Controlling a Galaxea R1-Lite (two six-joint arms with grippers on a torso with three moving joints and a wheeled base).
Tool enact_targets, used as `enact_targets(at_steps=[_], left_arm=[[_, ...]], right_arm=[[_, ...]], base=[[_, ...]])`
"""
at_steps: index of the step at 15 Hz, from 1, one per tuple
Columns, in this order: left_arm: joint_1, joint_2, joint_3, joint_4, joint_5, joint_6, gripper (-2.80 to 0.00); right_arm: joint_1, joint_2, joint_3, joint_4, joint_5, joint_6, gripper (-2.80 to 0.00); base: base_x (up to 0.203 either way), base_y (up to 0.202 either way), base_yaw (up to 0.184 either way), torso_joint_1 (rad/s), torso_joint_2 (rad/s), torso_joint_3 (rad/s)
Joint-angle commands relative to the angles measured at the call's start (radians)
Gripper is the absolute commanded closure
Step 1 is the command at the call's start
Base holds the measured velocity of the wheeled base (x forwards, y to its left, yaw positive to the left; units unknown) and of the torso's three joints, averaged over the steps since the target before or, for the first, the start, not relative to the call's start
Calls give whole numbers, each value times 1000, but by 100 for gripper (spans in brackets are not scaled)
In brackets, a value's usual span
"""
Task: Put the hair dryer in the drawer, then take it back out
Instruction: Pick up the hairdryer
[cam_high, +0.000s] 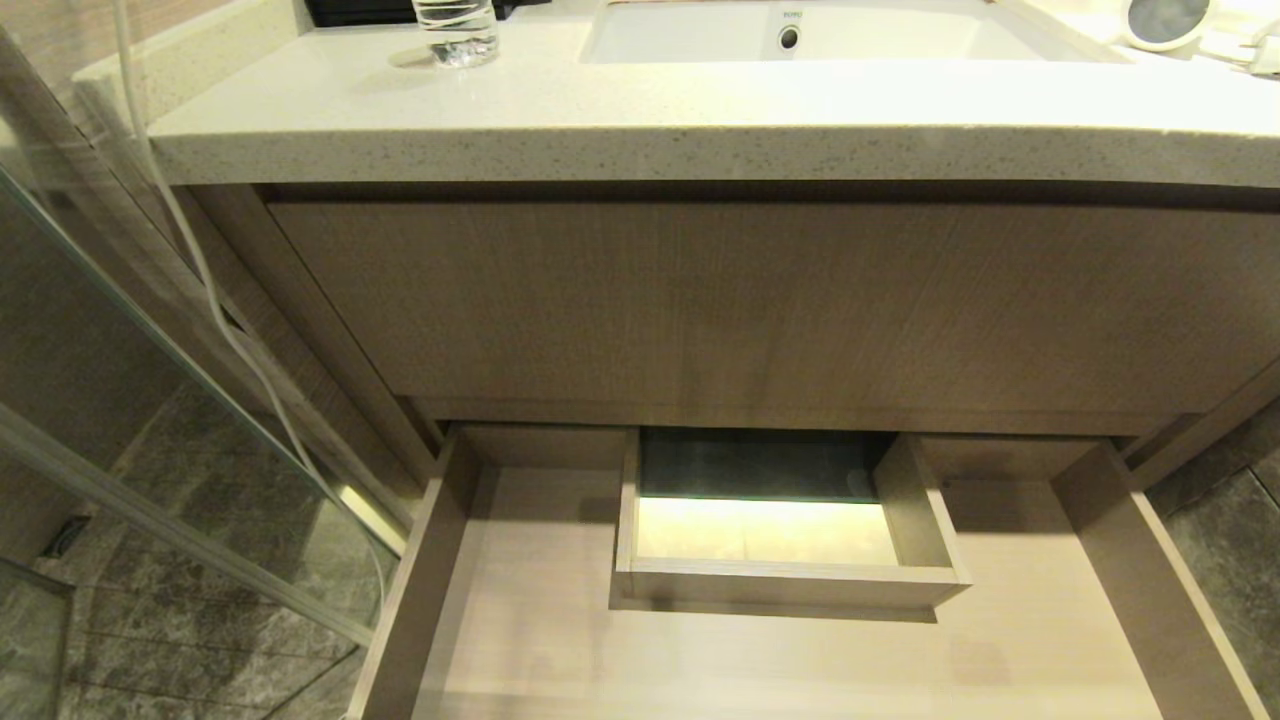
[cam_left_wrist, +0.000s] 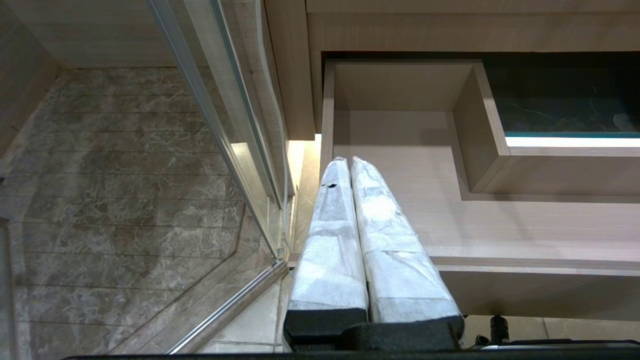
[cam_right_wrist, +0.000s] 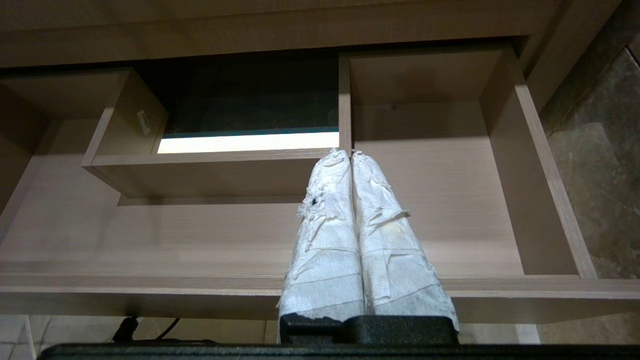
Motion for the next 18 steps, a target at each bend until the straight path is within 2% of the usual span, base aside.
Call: enact_targets(at_steps=[1,15,18], left_arm=[[0,0,0,0,0,0,0],[0,0,0,0,0,0,0],[0,0,0,0,0,0,0]], right_arm=[[0,2,2,0,0,1,0],[0,2,2,-2,0,0,0],[1,2,2,0,-2,1,0]], base=[[0,0,0,0,0,0],[0,0,0,0,-5,-3],[0,0,0,78,-328,-233]])
